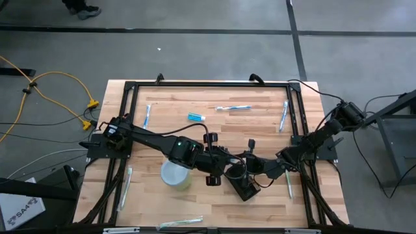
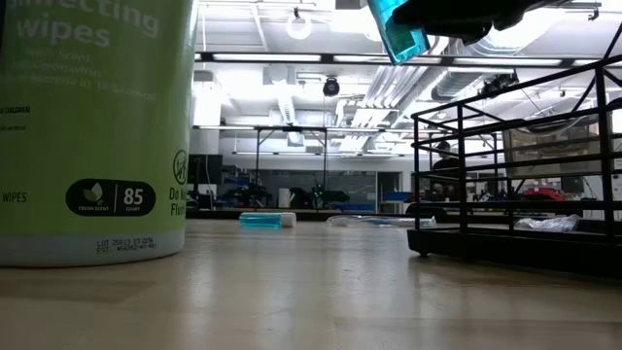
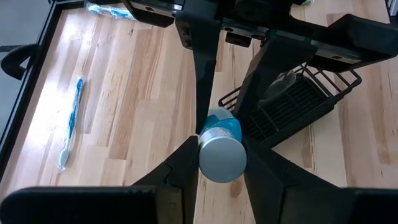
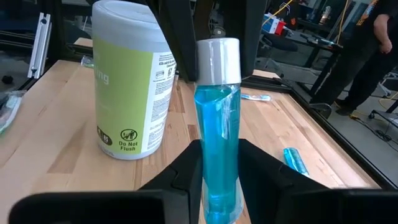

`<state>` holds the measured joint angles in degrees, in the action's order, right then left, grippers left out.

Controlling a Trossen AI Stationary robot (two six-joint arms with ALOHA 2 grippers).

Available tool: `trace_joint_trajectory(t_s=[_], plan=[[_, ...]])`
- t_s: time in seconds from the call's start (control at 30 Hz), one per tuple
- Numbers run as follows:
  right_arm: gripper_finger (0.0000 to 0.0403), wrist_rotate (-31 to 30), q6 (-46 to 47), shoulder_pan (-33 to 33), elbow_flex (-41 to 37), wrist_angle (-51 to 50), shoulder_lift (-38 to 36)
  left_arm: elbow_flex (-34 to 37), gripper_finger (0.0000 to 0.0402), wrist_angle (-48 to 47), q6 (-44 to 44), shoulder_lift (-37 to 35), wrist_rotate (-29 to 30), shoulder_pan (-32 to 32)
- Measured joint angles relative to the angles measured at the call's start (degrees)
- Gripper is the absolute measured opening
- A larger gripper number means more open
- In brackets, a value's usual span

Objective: Pick & Place toothbrushing station
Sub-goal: Put the bottom blue mouthwash into the black mesh organizer

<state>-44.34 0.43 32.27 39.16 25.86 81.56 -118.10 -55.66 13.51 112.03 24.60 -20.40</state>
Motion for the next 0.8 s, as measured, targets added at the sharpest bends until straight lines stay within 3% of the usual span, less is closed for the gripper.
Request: trace_joint_trajectory(t_s=[0.37,0.6,0.8], plan=[[0.0080,0.0,1.3,0.0,0.0,0.1,0.0,0.0,0.0171,0.0,-7.1,0.0,-0.2,-0.6],[0.0080,3.1,1.3,0.0,0.0,0.1,0.0,0.0,0.0175,-0.2,-16.5,0.0,0.1,-2.7],[0.0080,4.3,2.9,0.0,0.0,0.1,0.0,0.0,0.0175,-0.2,-17.8,0.0,0.2,-3.3]])
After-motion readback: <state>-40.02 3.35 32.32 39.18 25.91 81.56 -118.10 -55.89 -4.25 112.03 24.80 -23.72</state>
